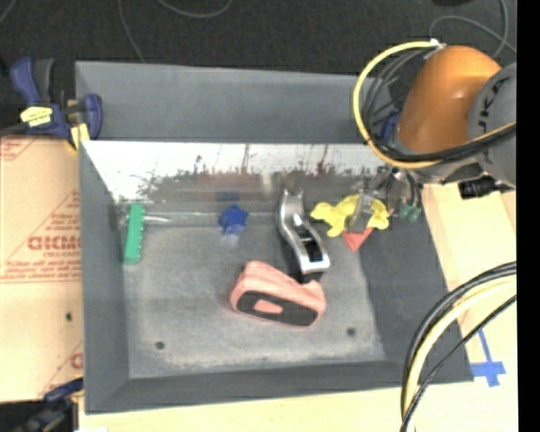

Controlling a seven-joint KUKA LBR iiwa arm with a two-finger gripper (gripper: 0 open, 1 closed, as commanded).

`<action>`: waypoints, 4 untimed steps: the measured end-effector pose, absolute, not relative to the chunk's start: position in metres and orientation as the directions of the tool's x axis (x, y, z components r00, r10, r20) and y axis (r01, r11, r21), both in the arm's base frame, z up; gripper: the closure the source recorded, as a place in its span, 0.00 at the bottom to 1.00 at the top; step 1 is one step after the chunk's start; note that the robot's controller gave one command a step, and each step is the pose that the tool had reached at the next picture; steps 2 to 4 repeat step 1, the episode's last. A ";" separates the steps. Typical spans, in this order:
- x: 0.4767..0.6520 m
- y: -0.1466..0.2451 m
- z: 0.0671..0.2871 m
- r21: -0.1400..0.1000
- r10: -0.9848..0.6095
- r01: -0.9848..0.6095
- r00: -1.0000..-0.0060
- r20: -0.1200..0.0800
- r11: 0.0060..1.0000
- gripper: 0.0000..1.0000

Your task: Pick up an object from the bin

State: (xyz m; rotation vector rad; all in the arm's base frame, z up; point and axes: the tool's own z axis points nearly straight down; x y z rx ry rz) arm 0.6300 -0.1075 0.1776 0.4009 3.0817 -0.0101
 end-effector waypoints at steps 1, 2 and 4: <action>0.621 -0.094 0.228 -0.002 0.248 0.249 -0.968 -0.030 0.969 1.00; 0.621 -0.094 0.228 -0.002 0.248 0.249 -0.968 -0.030 0.969 1.00; 0.621 -0.094 0.228 -0.002 0.248 0.249 -0.968 -0.030 0.969 1.00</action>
Offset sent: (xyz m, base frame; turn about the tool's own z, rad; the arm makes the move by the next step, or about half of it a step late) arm -0.0006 0.0252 0.1761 -0.0622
